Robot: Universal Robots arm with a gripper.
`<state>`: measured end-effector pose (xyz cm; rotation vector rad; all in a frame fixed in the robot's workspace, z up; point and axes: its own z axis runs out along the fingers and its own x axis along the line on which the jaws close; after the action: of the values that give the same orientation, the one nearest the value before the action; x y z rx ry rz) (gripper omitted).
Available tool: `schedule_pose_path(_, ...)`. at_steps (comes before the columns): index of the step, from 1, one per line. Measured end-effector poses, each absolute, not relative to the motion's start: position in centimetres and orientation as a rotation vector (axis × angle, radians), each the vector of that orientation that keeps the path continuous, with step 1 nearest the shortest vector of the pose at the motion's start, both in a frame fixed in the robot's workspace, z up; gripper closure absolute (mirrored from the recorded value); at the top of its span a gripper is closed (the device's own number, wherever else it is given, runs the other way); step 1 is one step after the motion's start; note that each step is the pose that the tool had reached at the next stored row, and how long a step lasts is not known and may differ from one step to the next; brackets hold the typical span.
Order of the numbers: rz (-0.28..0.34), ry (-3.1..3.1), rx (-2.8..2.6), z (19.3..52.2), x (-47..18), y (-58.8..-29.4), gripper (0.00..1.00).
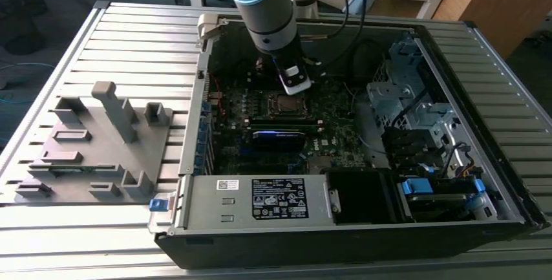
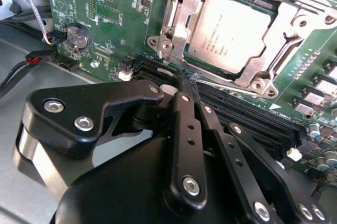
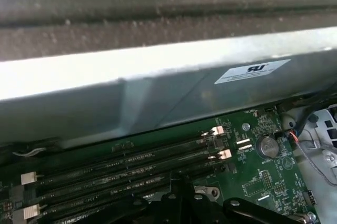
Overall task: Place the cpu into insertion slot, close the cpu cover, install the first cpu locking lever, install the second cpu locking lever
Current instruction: 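Install the first cpu locking lever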
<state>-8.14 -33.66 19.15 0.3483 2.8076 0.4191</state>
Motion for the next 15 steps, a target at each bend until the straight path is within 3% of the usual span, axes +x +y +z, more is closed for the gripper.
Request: schedule_pose_path(15,0.46,2.804,0.355,19.15,-8.13,-33.73,0.89)
